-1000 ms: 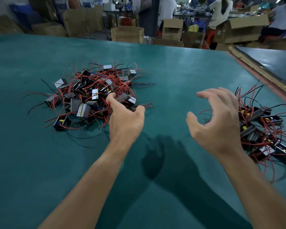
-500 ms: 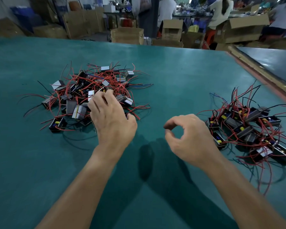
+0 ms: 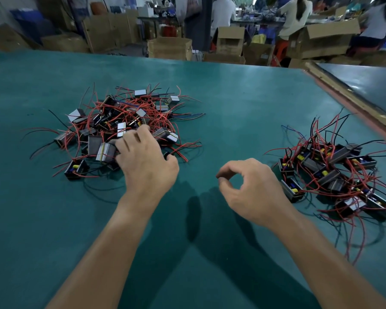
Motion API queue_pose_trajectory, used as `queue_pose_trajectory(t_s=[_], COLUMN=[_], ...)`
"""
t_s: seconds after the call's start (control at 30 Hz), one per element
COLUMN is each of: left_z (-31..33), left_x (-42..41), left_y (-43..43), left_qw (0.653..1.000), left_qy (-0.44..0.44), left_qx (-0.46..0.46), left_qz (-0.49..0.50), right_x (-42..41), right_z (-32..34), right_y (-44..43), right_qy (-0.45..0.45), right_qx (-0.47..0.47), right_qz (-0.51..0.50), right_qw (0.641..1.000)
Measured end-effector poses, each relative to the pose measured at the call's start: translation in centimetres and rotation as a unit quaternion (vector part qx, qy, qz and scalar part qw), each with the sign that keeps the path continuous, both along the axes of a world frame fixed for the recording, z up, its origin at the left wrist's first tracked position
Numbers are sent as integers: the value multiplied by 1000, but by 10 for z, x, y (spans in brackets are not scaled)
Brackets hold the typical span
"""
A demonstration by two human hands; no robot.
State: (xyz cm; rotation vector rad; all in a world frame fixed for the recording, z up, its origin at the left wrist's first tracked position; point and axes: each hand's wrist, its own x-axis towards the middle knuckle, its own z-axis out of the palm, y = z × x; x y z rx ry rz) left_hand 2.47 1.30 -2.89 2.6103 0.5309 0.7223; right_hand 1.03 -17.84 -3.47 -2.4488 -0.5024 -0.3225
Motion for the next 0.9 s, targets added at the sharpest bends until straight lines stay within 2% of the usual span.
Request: queue_pose_trajectory(t_s=[0.17,0.3,0.37,0.43,0.53,0.63,0.7,0.77,0.9], left_z=[-11,-12,-11,-7,-3,3,7,10,7], left_x=[4,4,4,1,-8,-14,-13,-9,2], left_y=[-2,-4,-12,-25,-39,-41,-36,-31,-18], left_qw=[996,989,971,928,840,756,729,740,787], left_qy=[-12,10,9,4,29,75,73,42,16], left_qx=[-68,-116,-187,-296,-431,-525,-557,-567,-583], left_qz=[-64,-96,-147,-227,-329,-384,-390,-359,-203], right_x=[1,2,2,2,0,-1,1,4,10], right_z=[-3,-3,-4,-5,-4,-5,-7,-9,-11], right_y=[-2,-1,-1,-1,-1,0,0,-1,-6], right_qy=[23,41,41,41,80,82,85,103,113], right_qx=[8,0,-1,-2,-27,-45,-49,-60,-70], right_qz=[-1,12,18,26,71,98,84,66,37], right_qw=[1000,999,999,999,994,991,992,991,990])
